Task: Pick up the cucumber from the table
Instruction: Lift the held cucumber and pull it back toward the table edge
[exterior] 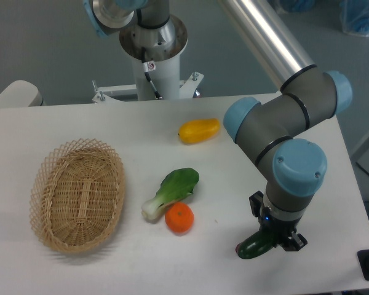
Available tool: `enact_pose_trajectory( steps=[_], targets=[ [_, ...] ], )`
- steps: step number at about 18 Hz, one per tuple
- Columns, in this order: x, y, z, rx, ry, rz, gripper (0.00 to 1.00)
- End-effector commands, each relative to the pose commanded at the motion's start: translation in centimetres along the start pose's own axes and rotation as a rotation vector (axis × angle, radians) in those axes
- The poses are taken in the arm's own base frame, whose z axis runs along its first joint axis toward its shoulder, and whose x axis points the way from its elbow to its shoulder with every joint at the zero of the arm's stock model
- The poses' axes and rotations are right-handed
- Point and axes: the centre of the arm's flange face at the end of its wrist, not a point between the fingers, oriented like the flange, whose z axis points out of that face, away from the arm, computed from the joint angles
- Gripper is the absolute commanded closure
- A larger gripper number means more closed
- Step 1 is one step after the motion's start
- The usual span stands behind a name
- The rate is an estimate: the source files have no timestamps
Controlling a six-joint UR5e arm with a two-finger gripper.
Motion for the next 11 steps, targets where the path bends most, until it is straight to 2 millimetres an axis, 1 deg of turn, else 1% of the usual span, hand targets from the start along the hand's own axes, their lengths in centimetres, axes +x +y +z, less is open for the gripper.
enact_pose_trajectory(
  steps=[11],
  targets=[
    [0.38, -0.12, 0.28, 0.003, 0.006, 0.015, 0.67]
  ],
)
